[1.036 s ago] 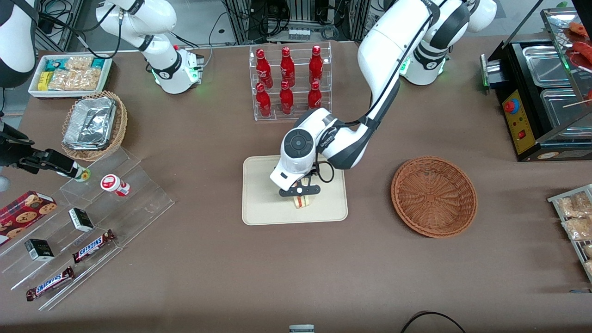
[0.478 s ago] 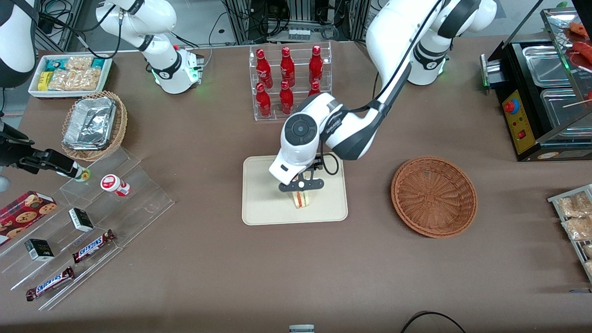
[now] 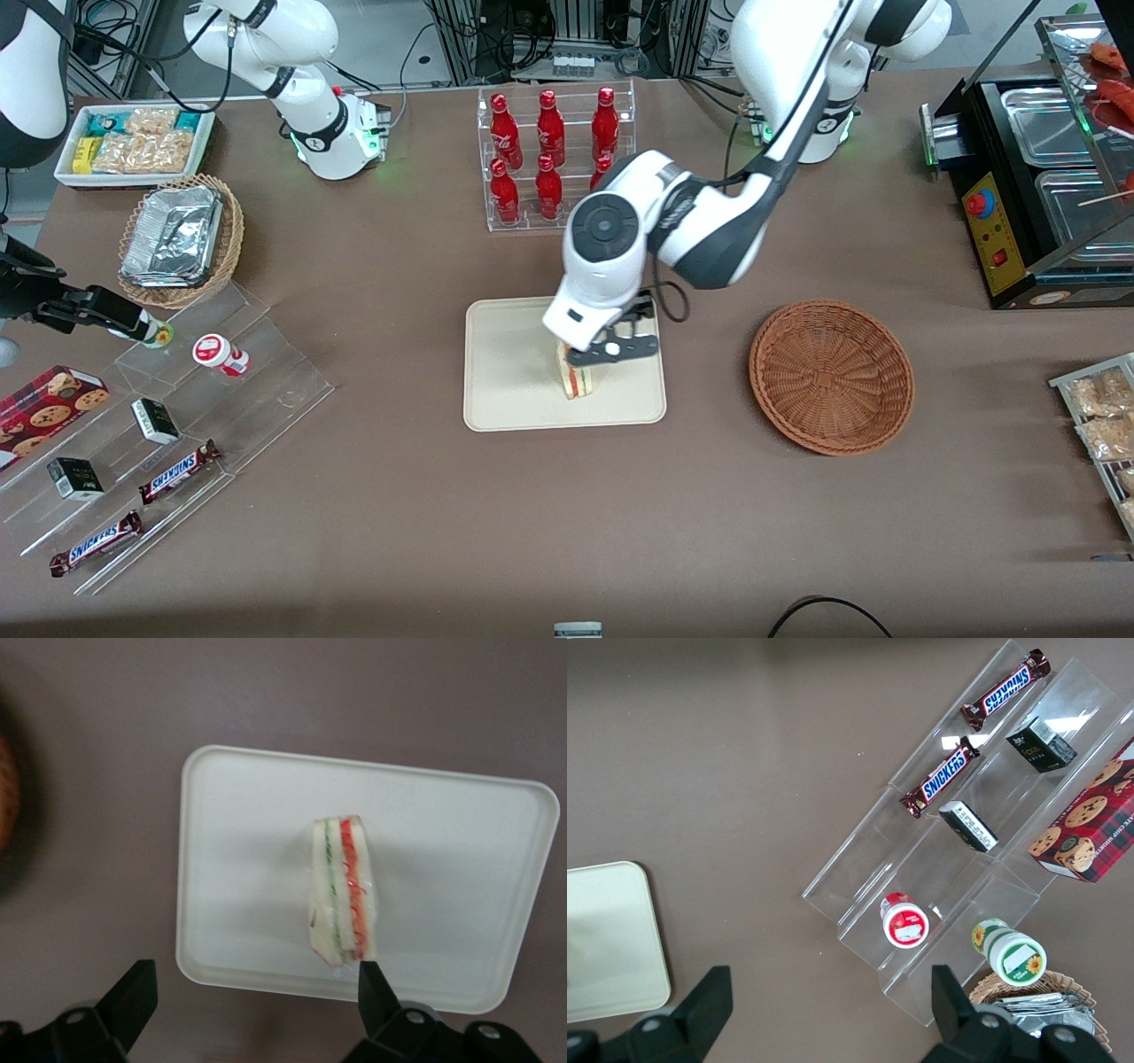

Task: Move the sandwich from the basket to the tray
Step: 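Raise the open left gripper away from the sandwich on the tray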

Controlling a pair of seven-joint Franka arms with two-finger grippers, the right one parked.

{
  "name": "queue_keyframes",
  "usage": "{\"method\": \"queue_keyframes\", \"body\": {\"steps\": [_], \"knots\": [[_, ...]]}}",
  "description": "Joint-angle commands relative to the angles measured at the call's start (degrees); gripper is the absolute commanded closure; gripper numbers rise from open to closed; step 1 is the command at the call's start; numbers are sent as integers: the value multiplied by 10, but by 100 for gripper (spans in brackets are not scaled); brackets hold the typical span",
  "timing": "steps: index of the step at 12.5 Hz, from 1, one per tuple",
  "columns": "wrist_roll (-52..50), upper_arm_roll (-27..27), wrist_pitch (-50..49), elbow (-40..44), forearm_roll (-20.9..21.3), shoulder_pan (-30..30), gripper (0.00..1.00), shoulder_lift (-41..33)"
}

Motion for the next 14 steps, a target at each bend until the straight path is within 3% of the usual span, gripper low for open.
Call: {"method": "queue_keyframes", "body": {"steps": [1, 11, 14], "knots": [[58, 16, -13, -42, 8, 19, 0, -45], [412, 16, -41, -210, 3, 199, 0, -224], [433, 16, -52, -242, 2, 244, 0, -272]]}}
